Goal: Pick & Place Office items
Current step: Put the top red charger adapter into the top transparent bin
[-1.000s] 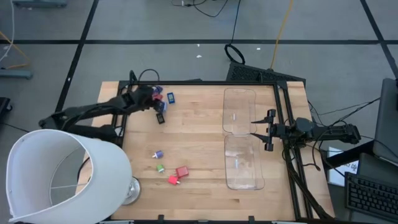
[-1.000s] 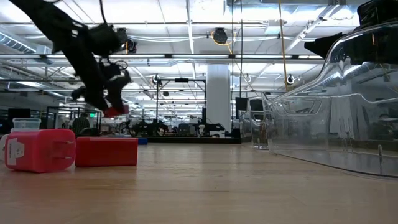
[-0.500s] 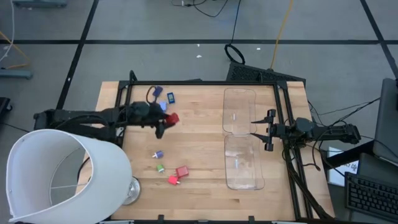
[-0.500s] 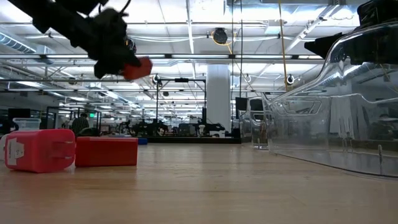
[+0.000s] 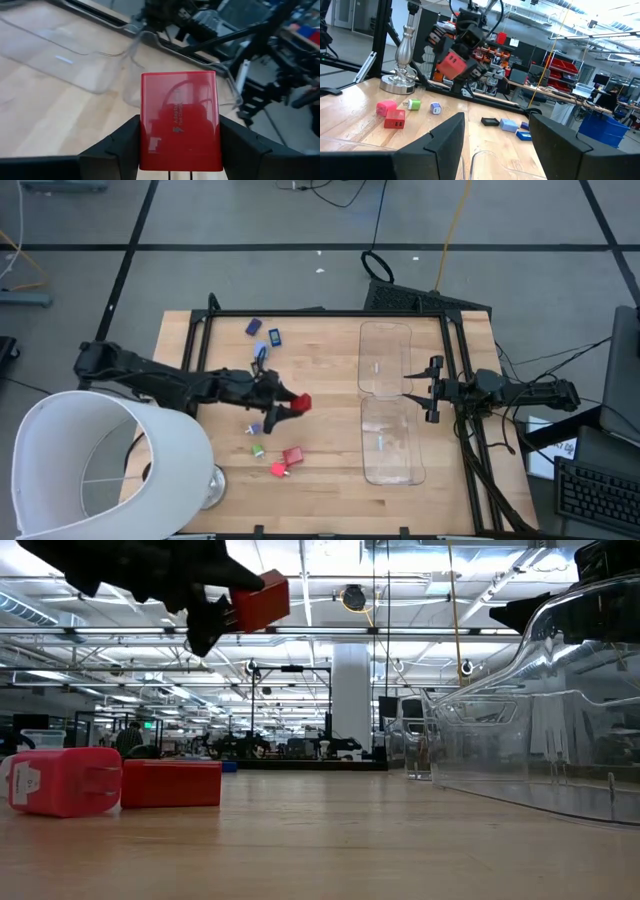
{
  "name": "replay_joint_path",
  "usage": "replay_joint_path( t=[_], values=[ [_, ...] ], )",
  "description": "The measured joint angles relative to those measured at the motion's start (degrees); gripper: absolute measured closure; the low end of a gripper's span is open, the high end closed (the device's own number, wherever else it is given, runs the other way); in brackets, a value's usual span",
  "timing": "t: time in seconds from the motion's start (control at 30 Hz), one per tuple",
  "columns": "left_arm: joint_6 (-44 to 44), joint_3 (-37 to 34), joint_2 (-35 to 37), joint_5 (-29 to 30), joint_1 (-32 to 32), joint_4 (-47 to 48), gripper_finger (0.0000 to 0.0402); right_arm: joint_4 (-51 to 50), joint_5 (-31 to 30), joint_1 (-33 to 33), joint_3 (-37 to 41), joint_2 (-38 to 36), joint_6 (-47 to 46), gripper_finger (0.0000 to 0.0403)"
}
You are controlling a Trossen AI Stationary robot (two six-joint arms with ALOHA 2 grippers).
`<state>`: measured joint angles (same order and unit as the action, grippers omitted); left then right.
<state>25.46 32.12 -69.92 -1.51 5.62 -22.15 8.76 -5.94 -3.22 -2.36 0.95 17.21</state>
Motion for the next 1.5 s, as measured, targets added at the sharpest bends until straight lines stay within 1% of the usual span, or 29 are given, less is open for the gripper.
replay_joint_path(
  t=[0.1,0.2,0.3,0.37,0.47,0.57,0.63,0.7,0.8,0.87,0.9,0.97,1.03,1.2,1.27,1.37,1.5],
  values=[
    [0.3,0.0,-3.1,-2.6,-0.3,-4.5,0.0171,0.0,0.0,0.0,0.0,0.0,0.0,0.019],
    [1.4,0.0,-6.0,-5.5,-0.6,-8.6,0.0169,0.0,0.4,0.0,0.0,0.0,-1.8,0.019],
    [3.4,0.0,-8.3,-8.2,-1.1,-11.4,0.0183,0.4,3.1,0.0,0.0,0.0,-9.4,0.019],
    [4.6,0.0,-9.0,-10.3,-1.8,-12.2,0.0189,2.6,4.4,0.0,0.0,0.0,-13.2,0.019],
    [5.1,0.0,-9.5,-13.0,-2.8,-12.2,0.0189,6.3,8.1,0.0,0.0,0.0,-19.4,0.019],
    [5.1,0.0,-9.4,-13.6,-3.1,-12.5,0.0179,8.5,10.7,0.0,0.0,0.0,-25.5,0.019],
    [5.0,0.0,-9.5,-13.5,-3.1,-12.6,0.0166,8.6,10.6,0.0,0.0,0.0,-27.2,0.019],
    [5.0,0.0,-9.5,-13.5,-3.1,-12.8,0.0162,8.7,10.6,0.0,0.0,0.0,-27.6,0.019],
    [5.3,0.0,-9.6,-12.7,-3.1,-12.9,0.0175,9.0,9.9,0.0,0.0,0.0,-25.6,0.019],
    [6.6,0.0,-9.6,-12.6,-3.0,-12.9,0.0189,9.0,6.8,0.0,0.0,0.3,-24.8,0.019],
    [7.2,0.0,-9.6,-12.6,-3.0,-12.9,0.019,9.3,4.3,-0.1,0.0,1.0,-24.5,0.019],
    [8.6,0.0,-9.6,-12.5,-3.2,-12.9,0.019,9.4,0.2,-0.3,0.0,3.5,-24.1,0.019],
    [10.5,0.0,-9.6,-13.2,-3.8,-13.1,0.019,11.8,-0.2,-0.8,0.0,7.6,-23.7,0.019],
    [14.3,1.6,-9.6,-17.1,-5.9,-11.5,0.0171,26.6,-0.1,-2.3,0.0,22.2,-18.5,0.019],
    [13.7,3.7,-9.6,-18.3,-6.1,-8.7,0.0173,31.4,-0.2,-2.8,-1.2,28.5,-16.2,0.019],
    [10.7,7.8,-10.1,-19.1,-6.0,-3.2,0.0189,32.0,-0.3,-2.9,-4.6,37.8,-14.9,0.019],
    [8.0,12.1,-13.2,-21.6,-6.1,-1.4,0.019,36.6,0.0,-2.9,-11.3,48.6,-14.9,0.0177]
  ],
)
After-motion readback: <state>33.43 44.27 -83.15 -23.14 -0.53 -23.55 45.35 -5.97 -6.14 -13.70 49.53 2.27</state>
